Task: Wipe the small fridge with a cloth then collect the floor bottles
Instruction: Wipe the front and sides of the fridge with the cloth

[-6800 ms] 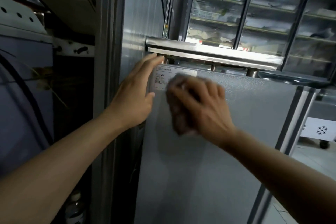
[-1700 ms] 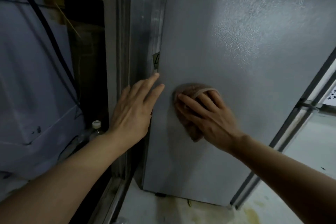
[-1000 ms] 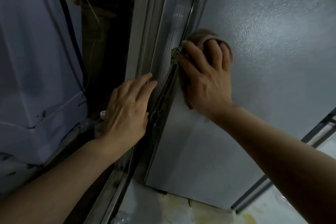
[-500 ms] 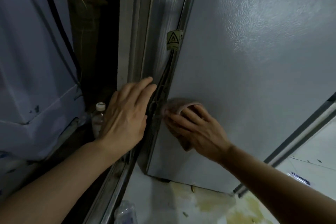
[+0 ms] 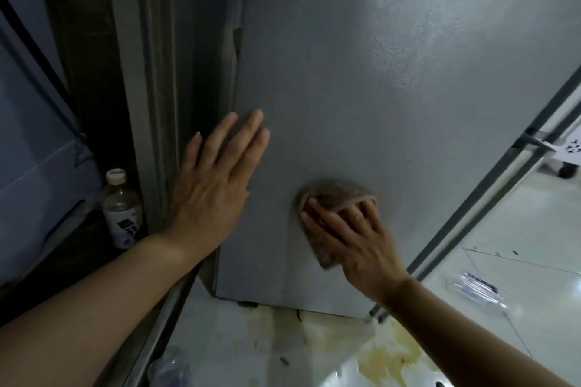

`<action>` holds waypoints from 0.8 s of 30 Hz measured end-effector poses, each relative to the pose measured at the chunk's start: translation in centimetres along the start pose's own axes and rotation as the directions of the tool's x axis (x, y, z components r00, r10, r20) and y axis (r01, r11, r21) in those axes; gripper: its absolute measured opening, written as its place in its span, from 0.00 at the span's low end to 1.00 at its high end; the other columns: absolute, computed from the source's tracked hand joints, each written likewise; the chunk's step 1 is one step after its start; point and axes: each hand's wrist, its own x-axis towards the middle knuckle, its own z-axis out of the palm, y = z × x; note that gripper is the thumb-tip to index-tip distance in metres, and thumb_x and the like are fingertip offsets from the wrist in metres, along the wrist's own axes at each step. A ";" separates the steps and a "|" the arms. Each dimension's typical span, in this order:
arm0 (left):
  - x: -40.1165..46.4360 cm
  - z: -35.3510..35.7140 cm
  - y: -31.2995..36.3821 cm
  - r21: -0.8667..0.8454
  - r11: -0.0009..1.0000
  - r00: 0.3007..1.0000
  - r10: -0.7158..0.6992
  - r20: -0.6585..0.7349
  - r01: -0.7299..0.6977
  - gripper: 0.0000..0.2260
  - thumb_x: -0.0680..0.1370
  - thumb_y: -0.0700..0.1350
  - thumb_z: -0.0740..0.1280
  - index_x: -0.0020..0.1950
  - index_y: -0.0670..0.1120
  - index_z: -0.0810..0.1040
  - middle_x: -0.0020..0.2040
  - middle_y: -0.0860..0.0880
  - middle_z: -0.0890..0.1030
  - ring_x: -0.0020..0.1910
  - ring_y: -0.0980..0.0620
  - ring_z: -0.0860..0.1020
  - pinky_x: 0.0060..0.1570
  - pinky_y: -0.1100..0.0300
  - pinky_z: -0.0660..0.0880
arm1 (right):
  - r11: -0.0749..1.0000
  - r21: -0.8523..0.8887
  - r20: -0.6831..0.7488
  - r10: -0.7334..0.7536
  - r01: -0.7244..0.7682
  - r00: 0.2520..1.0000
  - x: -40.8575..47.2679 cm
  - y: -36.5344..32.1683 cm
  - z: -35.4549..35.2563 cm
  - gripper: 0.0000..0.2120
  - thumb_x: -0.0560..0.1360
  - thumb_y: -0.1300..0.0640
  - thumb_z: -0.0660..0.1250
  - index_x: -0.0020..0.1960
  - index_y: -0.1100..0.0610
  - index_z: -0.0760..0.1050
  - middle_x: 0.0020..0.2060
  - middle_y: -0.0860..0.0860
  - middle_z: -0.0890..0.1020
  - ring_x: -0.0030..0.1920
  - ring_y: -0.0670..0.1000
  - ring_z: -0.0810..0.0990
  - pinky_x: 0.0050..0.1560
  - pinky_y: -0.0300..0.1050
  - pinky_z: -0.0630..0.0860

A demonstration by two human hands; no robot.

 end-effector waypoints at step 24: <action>2.2 1.1 6.1 0.106 0.992 0.997 0.067 -0.023 -0.064 0.43 0.66 0.42 0.76 0.75 0.53 0.57 0.77 0.48 0.53 0.74 0.41 0.54 0.65 0.31 0.51 | 0.969 -0.044 -0.147 0.232 -0.241 0.962 -5.8 9.3 -0.5 0.34 0.71 0.55 0.59 0.76 0.51 0.54 0.76 0.54 0.56 0.69 0.61 0.62 0.72 0.60 0.46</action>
